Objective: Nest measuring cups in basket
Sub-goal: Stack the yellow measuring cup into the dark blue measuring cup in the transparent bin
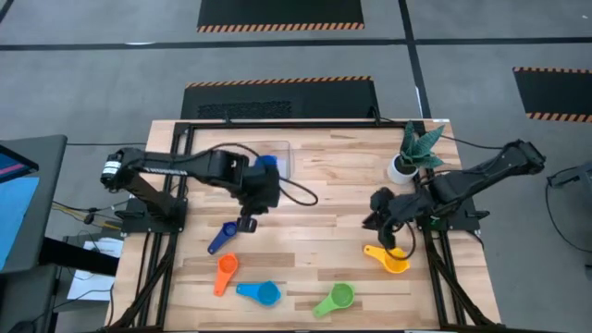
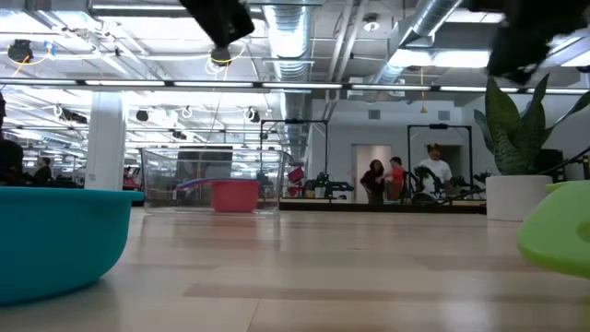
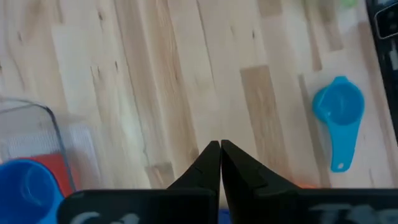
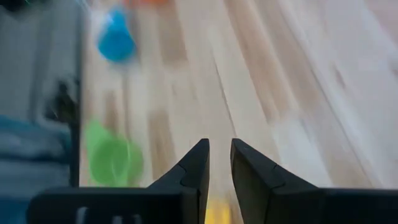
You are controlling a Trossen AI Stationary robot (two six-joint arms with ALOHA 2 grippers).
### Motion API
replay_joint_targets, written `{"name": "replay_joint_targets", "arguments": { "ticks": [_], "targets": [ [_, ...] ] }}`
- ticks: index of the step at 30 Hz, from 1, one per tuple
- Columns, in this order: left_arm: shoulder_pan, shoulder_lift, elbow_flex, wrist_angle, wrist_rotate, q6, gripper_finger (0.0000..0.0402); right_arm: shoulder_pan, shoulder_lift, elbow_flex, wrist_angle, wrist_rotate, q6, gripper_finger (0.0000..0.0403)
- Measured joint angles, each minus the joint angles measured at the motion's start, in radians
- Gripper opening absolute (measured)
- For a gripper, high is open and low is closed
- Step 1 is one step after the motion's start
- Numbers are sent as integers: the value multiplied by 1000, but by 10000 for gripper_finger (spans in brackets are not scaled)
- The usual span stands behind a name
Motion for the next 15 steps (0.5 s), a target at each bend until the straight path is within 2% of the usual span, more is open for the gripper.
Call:
{"name": "replay_joint_targets", "arguments": {
  "ticks": [3, 6, 12, 15],
  "targets": [
    [-9, 0, -39, -6, -2, -26, 0, 59, 83, 143, -318, 0, 178, 76],
    [-17, 0, -70, -8, -3, -40, 0, 131, 170, 222, -484, -2, 354, 67],
    [-37, 0, -107, -40, -4, -48, 0, 294, 303, 232, -504, -3, 623, 66],
    [-49, 0, -108, -42, -5, -38, 0, 362, 365, 230, -504, -4, 696, 66]
  ]
}}
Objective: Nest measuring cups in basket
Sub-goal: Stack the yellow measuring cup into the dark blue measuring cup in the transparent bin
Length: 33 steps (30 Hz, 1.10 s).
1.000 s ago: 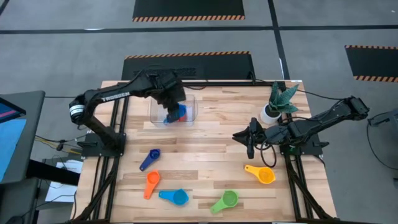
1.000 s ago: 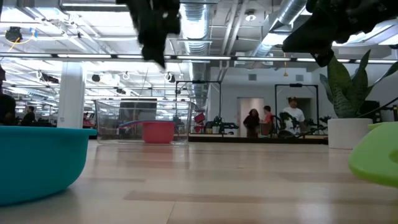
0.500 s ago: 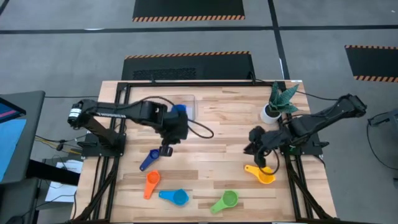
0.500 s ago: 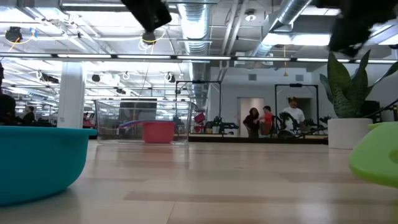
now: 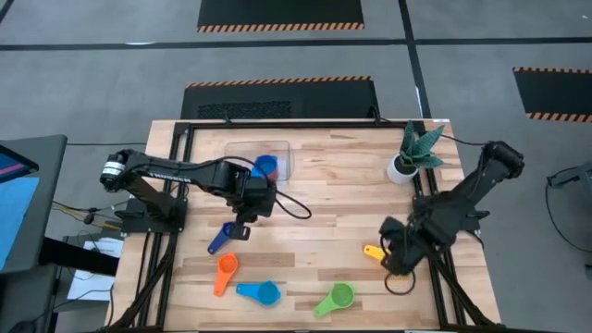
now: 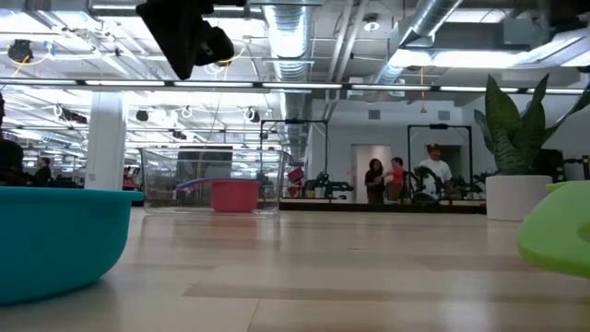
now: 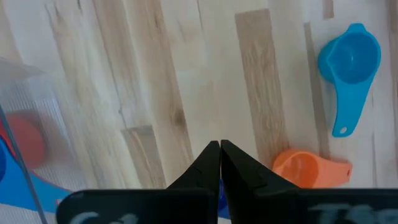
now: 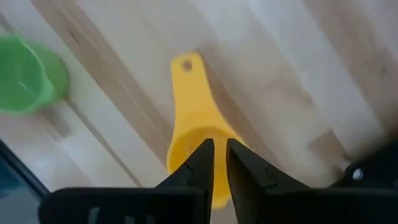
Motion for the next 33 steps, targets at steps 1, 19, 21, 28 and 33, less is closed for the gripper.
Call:
{"name": "replay_joint_targets", "arguments": {
  "ticks": [1, 19, 21, 28, 33],
  "targets": [
    [-5, 0, 0, 0, 0, 6, 0, 17, 18, 0, 0, -3, 17, 66],
    [-34, 0, 0, 67, -8, -2, 0, 20, 188, -8, -159, -128, 221, 67],
    [-33, 0, 0, 77, -8, -2, 0, 1, 172, -8, -174, -126, 220, 67],
    [-10, 0, 0, 100, -9, -21, 0, -108, 63, -8, -211, -125, -33, 66],
    [4, 0, 0, 125, -8, -39, 0, -155, 36, -7, -203, -128, -52, 66]
  ]
}}
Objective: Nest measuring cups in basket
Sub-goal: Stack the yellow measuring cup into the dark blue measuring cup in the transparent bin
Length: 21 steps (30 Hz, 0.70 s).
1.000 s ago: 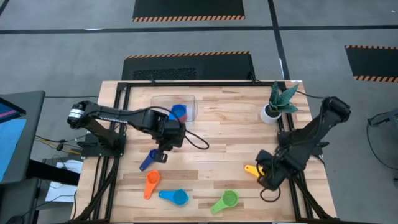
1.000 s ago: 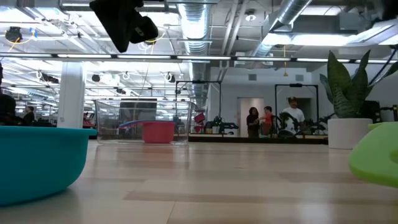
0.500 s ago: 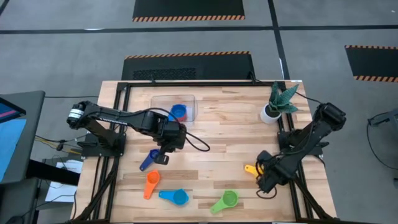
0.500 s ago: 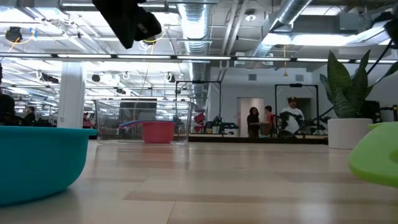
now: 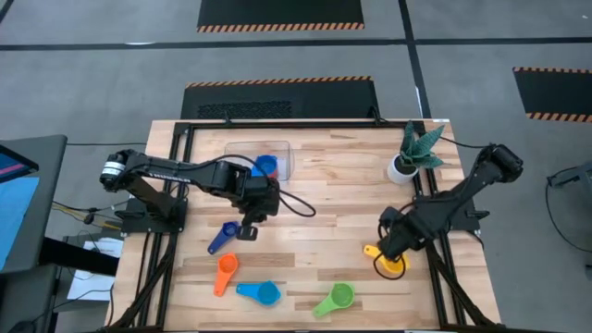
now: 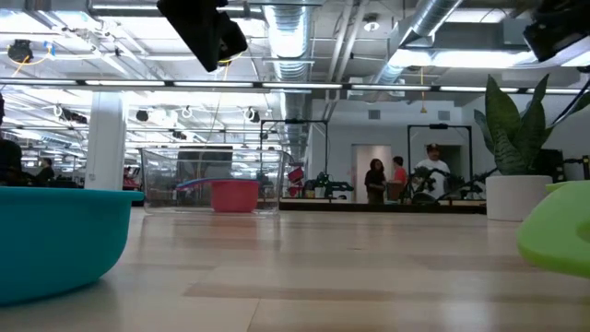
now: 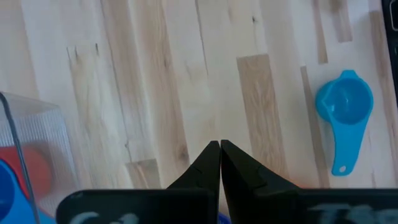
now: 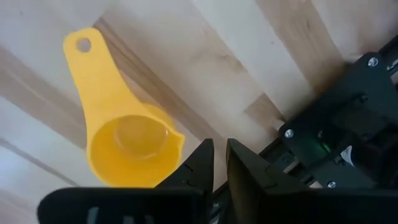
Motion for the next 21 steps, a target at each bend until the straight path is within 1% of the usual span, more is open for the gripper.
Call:
{"name": "replay_joint_targets", "arguments": {
  "ticks": [3, 6, 9, 12, 16, 18, 21],
  "targets": [
    [2, 0, 0, 8, 0, -30, 0, -12, 0, 0, -5, 3, -48, 68],
    [2, 0, 0, 29, -31, -76, 0, -15, 0, 0, -8, 4, -132, 86],
    [2, 0, 0, 68, -69, -126, 0, -16, 1, 0, -21, 16, -200, 122],
    [2, 0, 0, 106, -88, -154, 0, -16, 1, 0, -19, 65, -200, 172],
    [2, 0, 0, 135, -96, -170, 0, -16, 1, 0, -19, 90, -199, 229],
    [2, 0, 0, 138, -108, -179, 0, -16, 1, 0, -16, 90, -193, 245],
    [2, 0, 0, 138, -126, -182, 0, -4, 1, 0, -16, 88, -165, 250]
  ]
}}
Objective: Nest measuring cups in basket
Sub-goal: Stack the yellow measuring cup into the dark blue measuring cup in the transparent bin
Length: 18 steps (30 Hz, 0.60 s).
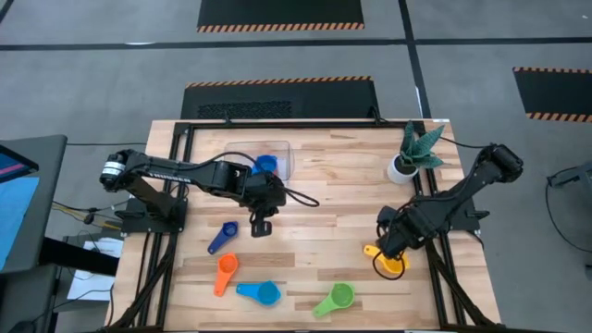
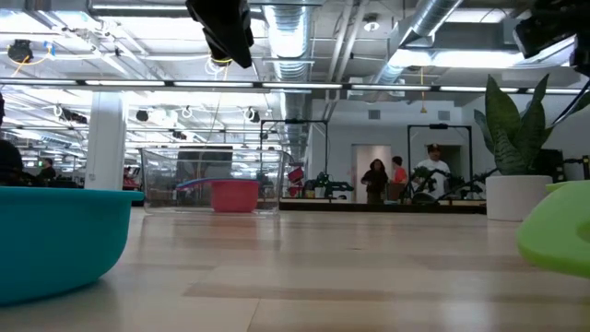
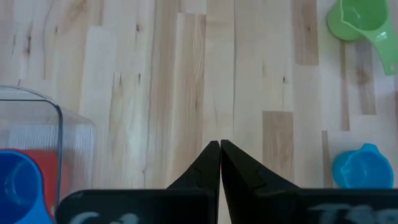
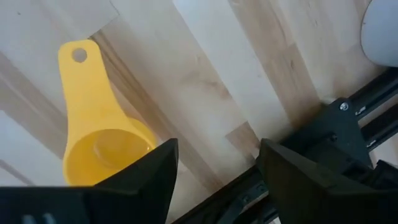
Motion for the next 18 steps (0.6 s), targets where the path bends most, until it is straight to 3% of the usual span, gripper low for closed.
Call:
{"name": "replay_joint_targets", "arguments": {
  "ticks": [7, 15, 18],
  "targets": [
    [0, 0, 0, 0, -5, -26, 0, 50, -31, -64, 24, -20, 132, 238],
    [0, 0, 0, 0, -2, -37, 0, 106, -95, -184, 333, -113, 246, 237],
    [0, 0, 0, 0, -2, -43, 0, 119, -87, -185, 329, -114, 286, 237]
  ]
}}
